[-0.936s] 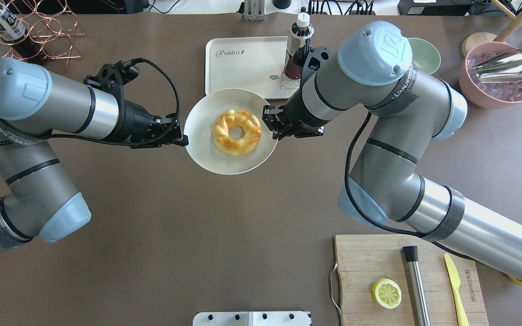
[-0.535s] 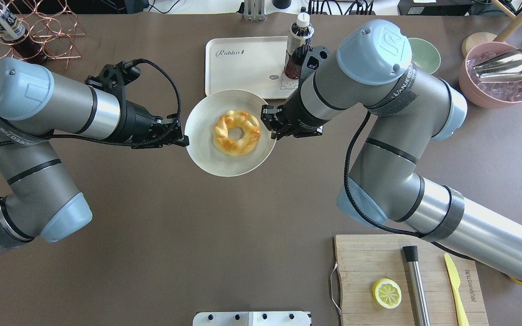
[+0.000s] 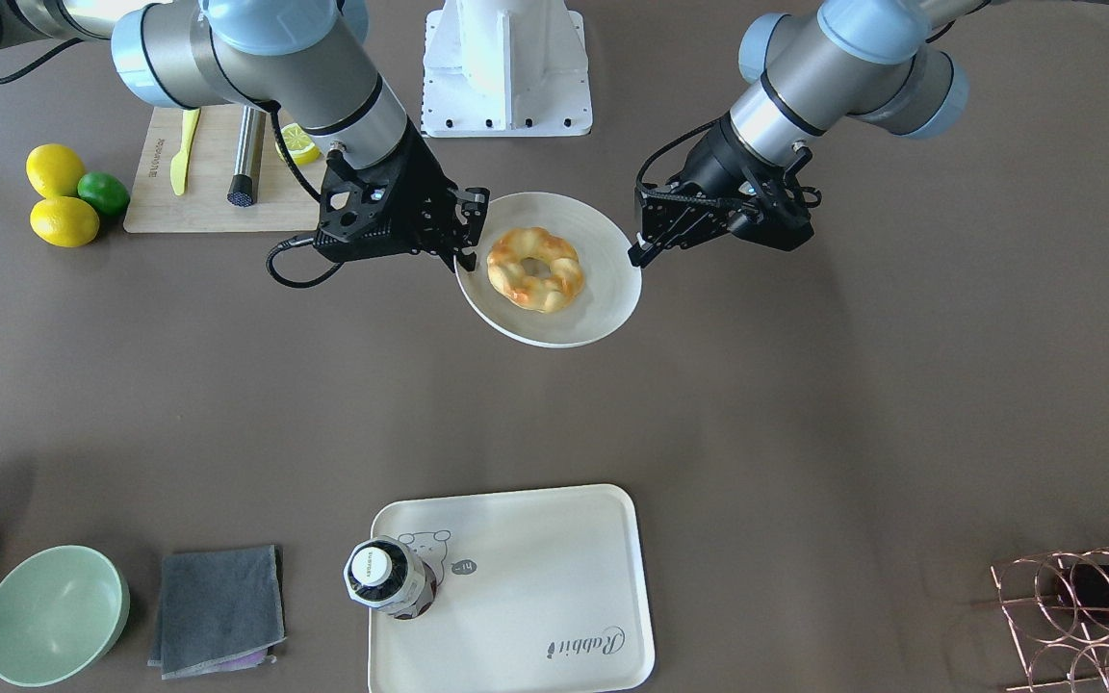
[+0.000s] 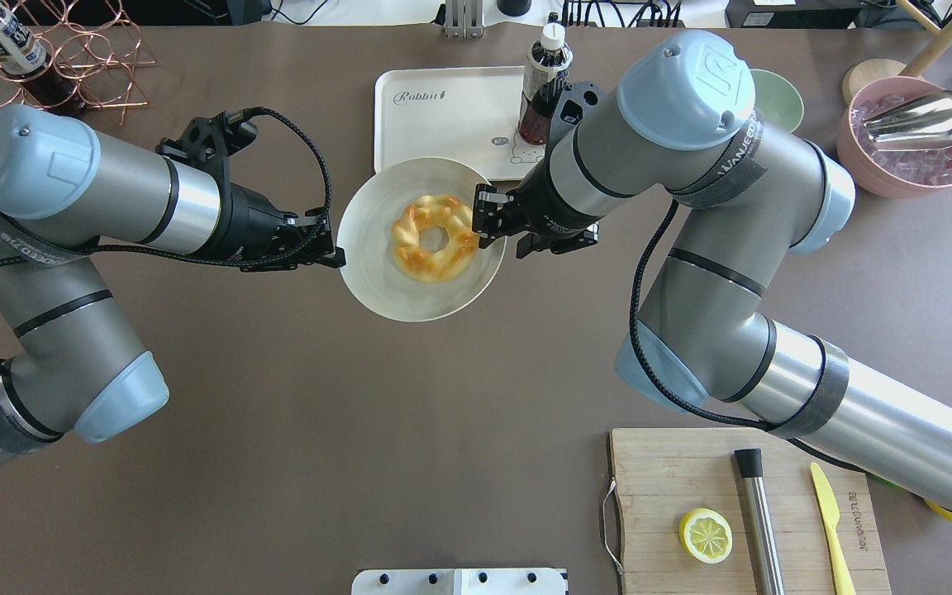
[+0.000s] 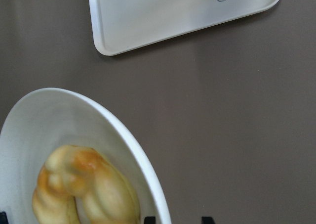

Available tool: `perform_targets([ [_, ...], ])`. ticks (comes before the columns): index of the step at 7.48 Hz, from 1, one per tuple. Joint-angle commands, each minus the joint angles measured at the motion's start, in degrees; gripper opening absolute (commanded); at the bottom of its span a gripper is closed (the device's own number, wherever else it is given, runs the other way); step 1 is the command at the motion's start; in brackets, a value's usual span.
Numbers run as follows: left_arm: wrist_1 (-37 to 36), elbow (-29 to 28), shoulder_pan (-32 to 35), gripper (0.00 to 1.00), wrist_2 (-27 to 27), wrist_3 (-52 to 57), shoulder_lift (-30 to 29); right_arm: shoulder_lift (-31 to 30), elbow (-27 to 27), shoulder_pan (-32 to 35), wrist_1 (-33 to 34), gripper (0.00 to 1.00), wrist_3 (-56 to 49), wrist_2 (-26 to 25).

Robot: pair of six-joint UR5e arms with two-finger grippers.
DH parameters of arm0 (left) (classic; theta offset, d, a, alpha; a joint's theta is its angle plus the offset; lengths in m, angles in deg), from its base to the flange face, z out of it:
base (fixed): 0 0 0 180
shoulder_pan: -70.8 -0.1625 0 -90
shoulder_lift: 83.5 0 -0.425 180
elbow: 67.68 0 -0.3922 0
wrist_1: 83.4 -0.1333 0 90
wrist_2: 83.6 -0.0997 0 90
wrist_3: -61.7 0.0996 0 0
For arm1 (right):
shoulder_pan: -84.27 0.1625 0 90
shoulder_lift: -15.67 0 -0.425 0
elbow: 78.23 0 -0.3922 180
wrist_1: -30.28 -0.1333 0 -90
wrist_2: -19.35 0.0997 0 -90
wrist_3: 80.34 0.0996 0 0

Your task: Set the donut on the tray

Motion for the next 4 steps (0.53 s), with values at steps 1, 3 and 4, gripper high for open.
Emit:
perform_targets([
  [1,-0.24,0.11,0.09,0.0,0.0,-0.01,-0.09,0.09,-0.1,0.28,-0.41,1.0,-0.21,0.05],
  [3,-1.82,0.11,0.01,0.0,-0.09,-0.01,-0.61,0.52,-0.11,1.85,-0.59,1.0,0.22,3.1],
  [4,-3.65,0.19,-0.08,0.0,-1.48,0.08,-1.05,0.7,-0.11,2.3,-0.68,1.0,0.32,3.47],
])
